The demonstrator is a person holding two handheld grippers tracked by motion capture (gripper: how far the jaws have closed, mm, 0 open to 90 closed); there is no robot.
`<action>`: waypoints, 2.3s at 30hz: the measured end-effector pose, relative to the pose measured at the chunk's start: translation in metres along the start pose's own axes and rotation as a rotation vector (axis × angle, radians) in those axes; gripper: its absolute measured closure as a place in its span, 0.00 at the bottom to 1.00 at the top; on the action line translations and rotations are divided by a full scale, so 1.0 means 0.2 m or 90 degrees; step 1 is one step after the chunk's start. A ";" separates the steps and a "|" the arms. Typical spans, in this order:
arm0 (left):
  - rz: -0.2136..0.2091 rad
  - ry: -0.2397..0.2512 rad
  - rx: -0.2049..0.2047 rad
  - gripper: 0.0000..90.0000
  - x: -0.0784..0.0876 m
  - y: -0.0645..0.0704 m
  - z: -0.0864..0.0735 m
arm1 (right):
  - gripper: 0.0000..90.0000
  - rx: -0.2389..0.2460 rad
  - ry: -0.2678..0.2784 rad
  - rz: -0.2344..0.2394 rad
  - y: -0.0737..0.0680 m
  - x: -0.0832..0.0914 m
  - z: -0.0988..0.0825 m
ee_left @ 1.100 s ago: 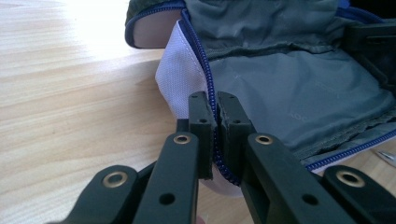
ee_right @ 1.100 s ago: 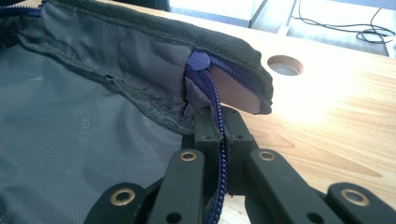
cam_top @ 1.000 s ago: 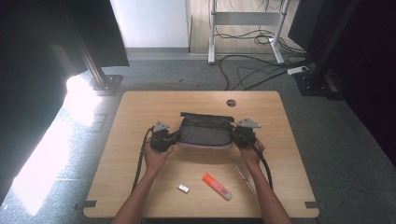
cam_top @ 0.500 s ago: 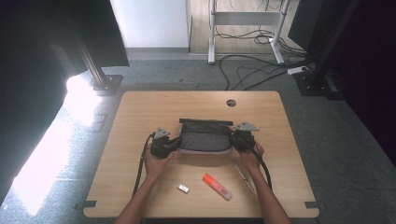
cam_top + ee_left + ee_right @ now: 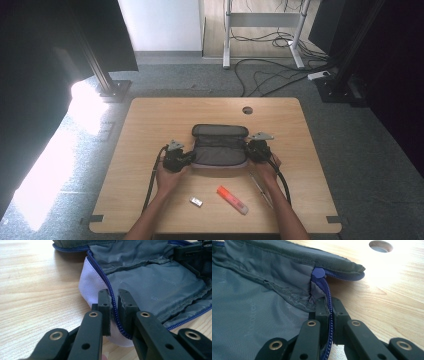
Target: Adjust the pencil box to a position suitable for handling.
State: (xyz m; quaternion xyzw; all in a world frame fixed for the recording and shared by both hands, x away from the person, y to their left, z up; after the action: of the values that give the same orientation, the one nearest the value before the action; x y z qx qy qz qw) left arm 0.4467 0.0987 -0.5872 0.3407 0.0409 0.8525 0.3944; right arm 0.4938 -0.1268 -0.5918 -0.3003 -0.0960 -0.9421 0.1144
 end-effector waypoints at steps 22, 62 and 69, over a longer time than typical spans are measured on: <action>0.014 -0.006 0.006 0.79 -0.03 -0.03 -0.02 | 0.92 0.004 -0.004 -0.001 -0.01 -0.06 -0.01; 0.046 0.040 -0.024 0.25 0.31 0.04 -0.08 | 0.50 -0.010 0.079 0.087 -0.02 0.30 0.03; 0.047 0.020 -0.021 0.27 0.32 0.01 -0.15 | 0.51 -0.022 0.066 0.086 0.03 0.33 -0.07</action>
State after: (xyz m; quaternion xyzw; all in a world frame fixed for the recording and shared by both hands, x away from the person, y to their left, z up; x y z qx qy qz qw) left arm 0.3972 0.1480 -0.5740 0.3218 0.0205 0.8722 0.3677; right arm 0.4354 -0.1462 -0.5633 -0.2589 -0.0535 -0.9479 0.1776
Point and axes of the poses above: each handheld gripper's, and its own axes: x roughly backward along the jaws, z roughly out of its top, y roughly to its right, the point moved 10 cm from there along -x, roughly forward along the jaws, and after that the axes turned 12 degrees about -z, right-handed, at the moved point
